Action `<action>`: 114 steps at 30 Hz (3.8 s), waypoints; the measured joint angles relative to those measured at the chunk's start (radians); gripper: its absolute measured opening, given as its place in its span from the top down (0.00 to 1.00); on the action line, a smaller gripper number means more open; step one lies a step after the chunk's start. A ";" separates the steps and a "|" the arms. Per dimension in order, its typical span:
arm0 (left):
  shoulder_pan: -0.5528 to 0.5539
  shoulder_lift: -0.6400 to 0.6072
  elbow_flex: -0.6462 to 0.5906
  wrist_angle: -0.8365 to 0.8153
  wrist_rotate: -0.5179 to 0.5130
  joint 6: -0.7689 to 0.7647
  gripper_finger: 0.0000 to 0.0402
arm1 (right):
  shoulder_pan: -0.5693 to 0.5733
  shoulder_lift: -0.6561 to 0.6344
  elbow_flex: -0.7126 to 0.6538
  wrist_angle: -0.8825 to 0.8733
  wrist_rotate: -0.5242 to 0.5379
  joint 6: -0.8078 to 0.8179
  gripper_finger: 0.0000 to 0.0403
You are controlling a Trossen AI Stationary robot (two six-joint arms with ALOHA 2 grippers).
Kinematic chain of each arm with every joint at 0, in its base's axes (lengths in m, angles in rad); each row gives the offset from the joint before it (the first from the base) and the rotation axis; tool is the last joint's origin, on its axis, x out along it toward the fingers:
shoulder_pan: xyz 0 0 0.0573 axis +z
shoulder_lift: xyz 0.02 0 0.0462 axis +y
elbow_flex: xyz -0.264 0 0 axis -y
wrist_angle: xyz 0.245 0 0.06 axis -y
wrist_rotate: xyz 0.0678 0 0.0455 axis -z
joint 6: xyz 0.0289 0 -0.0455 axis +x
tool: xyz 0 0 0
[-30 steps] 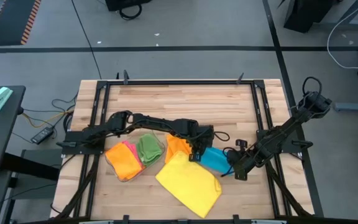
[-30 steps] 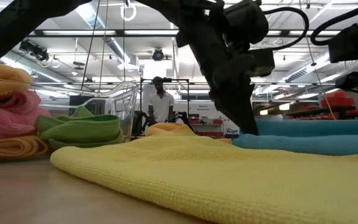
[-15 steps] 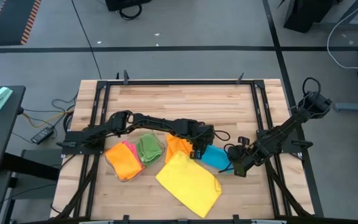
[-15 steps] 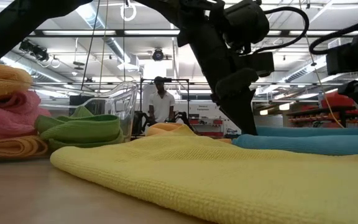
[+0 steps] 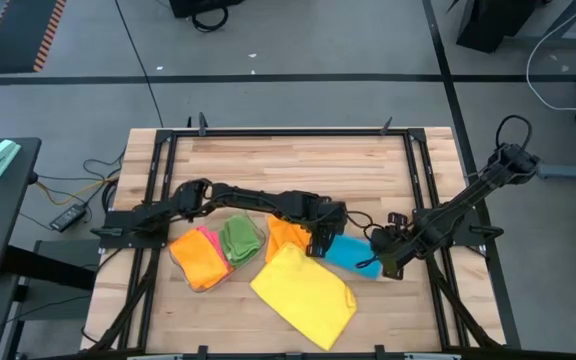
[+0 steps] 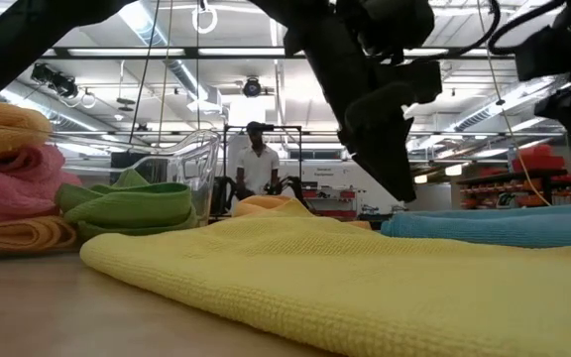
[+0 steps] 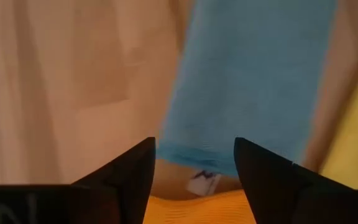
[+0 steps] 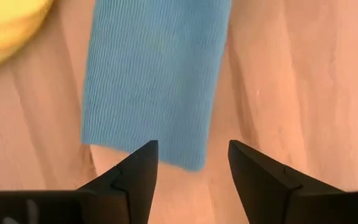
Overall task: Fold microfiber towels
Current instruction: Fold the blue microfiber cloth
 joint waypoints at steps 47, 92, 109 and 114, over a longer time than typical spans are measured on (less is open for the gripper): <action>0.116 0.082 -0.028 0.290 -0.046 0.436 0.67 | 0.023 -0.039 -0.188 0.135 0.276 0.177 0.49; -0.034 0.018 -0.028 0.126 -0.006 0.288 0.83 | 0.193 0.312 -0.152 0.478 0.342 -0.800 0.69; -0.074 0.028 -0.060 0.262 -0.005 0.140 0.89 | 0.128 0.195 -0.078 0.405 0.003 -0.639 0.98; -0.078 0.030 -0.123 0.527 -0.012 -0.030 0.95 | 0.129 0.198 -0.053 0.406 -0.054 -0.509 0.98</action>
